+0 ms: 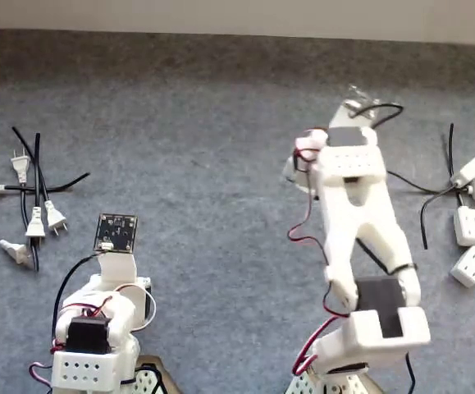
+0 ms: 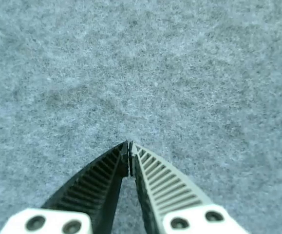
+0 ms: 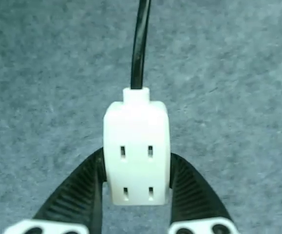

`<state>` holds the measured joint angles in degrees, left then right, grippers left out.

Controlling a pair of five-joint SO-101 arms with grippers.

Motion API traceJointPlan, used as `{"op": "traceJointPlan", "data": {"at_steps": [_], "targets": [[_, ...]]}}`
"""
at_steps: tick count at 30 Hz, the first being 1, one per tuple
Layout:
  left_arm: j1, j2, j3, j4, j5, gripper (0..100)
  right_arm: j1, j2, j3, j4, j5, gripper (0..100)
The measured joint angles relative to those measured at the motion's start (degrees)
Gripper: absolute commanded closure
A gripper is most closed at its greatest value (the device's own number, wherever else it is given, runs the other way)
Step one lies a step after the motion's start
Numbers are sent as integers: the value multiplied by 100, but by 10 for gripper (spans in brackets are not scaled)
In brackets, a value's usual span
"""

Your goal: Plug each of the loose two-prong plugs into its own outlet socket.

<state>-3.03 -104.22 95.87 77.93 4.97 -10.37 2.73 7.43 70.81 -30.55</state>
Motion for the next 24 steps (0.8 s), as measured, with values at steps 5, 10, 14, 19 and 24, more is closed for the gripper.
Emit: {"op": "traceJointPlan", "data": {"at_steps": [5,10,14,19,24], "targets": [[0,0,0,0,0,973,-589,1002,-598,-237,-756,974],[0,0,0,0,0,973,-1081,2259,-756,-923,-1829,971],[0,0,0,0,0,973,-1178,2699,-1020,-1196,-2004,971],[0,0,9,0,0,973,-1187,2998,-1327,-1204,-2022,902],[0,0,9,0,0,973,-1248,2971,-1415,-1143,-2048,673]]}}
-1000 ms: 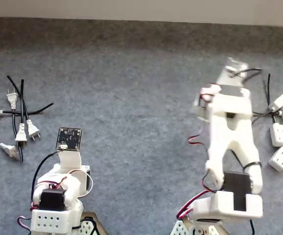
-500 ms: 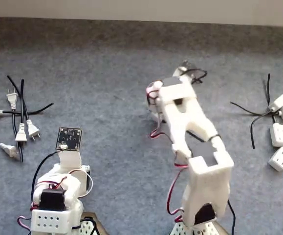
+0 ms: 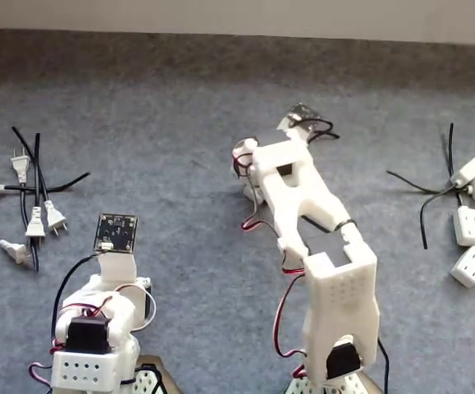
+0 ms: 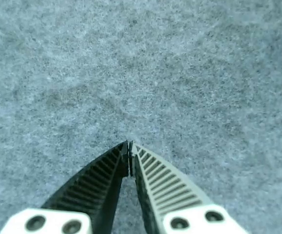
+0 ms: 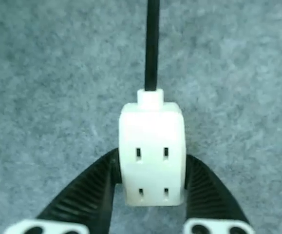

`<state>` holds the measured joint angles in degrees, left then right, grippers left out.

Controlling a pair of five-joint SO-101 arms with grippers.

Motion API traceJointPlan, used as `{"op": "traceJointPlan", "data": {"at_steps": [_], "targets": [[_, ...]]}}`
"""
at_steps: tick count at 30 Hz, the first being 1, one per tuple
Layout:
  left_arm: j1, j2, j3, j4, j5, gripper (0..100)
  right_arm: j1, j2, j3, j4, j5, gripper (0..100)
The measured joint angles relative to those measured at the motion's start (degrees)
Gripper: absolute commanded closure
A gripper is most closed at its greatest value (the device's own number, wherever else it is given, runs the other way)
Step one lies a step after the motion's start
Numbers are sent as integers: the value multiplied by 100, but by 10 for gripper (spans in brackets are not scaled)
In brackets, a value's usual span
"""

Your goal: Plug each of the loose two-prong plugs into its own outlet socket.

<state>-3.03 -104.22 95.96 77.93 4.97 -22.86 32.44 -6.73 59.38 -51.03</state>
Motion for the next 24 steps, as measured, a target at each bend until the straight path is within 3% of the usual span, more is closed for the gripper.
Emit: {"op": "traceJointPlan", "data": {"at_steps": [3,14,24], "targets": [[0,0,0,0,0,973,-167,-62,-185,53,0,603],[0,0,0,0,0,973,-448,-1785,-149,352,53,598],[0,0,0,0,0,973,202,-4598,-149,721,1829,598]]}}
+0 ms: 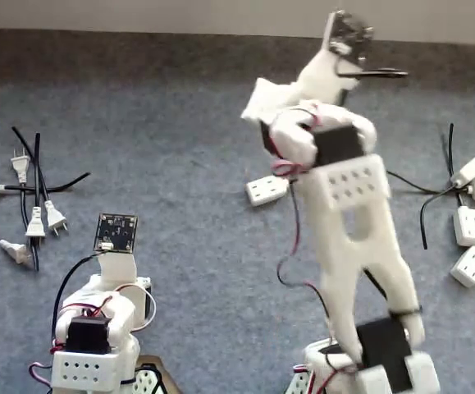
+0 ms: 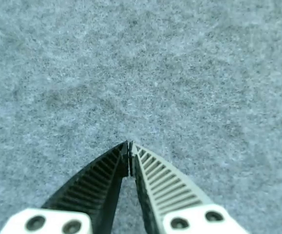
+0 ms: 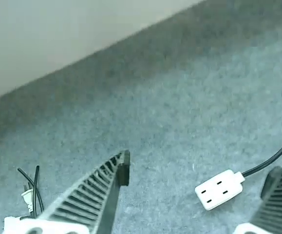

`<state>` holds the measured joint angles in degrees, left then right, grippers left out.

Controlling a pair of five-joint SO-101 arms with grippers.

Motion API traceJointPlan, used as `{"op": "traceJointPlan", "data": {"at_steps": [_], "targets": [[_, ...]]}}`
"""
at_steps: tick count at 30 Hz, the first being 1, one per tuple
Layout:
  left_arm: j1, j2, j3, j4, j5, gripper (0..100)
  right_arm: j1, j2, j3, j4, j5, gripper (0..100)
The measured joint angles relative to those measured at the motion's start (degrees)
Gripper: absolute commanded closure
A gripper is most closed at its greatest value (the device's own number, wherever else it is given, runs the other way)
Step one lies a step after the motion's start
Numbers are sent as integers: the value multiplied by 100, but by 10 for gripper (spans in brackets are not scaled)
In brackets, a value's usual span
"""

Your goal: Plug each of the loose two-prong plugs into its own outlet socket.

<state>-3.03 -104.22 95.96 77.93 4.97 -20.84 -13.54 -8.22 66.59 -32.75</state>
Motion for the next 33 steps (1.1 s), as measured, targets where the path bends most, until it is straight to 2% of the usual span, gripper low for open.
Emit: {"op": "traceJointPlan", "data": {"at_steps": [5,12,16,19,21,29,33], "targets": [[0,0,0,0,0,973,633,-1495,-9,721,501,598],[0,0,0,0,0,973,2734,-2673,237,1714,1055,598],[0,0,0,0,0,973,3376,-2760,800,2207,1873,598],[0,0,0,0,0,973,3736,-2910,1345,2295,2541,598],[0,0,0,0,0,973,3930,-3077,1741,2295,2734,598],[0,0,0,0,0,973,4035,-4185,3763,2136,2822,599],[0,0,0,0,0,973,4088,-4756,5327,1169,2822,599]]}}
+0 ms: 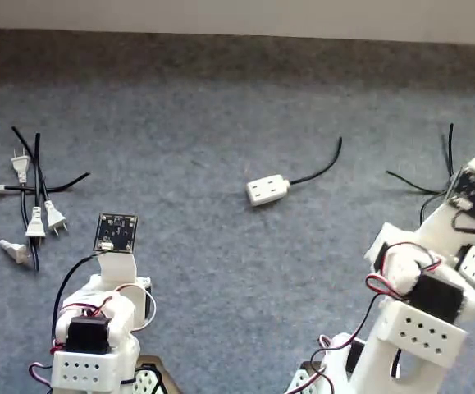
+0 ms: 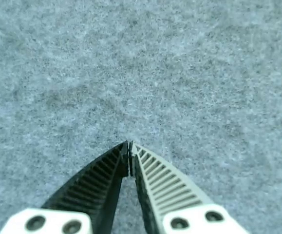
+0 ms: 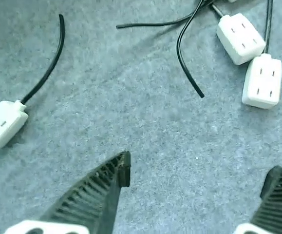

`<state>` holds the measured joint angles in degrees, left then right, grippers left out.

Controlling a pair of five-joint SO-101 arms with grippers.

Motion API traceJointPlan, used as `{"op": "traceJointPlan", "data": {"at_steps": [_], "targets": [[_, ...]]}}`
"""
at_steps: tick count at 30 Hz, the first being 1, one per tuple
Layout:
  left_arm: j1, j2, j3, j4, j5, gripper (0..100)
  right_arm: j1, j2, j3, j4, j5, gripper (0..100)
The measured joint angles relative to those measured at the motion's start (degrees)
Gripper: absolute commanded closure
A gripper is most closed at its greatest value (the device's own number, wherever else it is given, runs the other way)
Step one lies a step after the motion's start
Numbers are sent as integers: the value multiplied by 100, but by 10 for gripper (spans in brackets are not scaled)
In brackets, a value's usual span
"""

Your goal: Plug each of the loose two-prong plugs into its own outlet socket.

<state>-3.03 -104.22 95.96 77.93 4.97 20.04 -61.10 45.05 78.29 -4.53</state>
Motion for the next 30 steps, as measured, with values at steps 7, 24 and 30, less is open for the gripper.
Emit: {"op": "traceJointPlan", "data": {"at_steps": [7,24,30], "targets": [[0,0,0,0,0,973,-264,-545,3147,-2215,0,599],[0,0,0,0,0,970,-97,-1952,4985,-3402,35,599],[0,0,0,0,0,969,-44,-2066,4993,-3402,35,599]]}}
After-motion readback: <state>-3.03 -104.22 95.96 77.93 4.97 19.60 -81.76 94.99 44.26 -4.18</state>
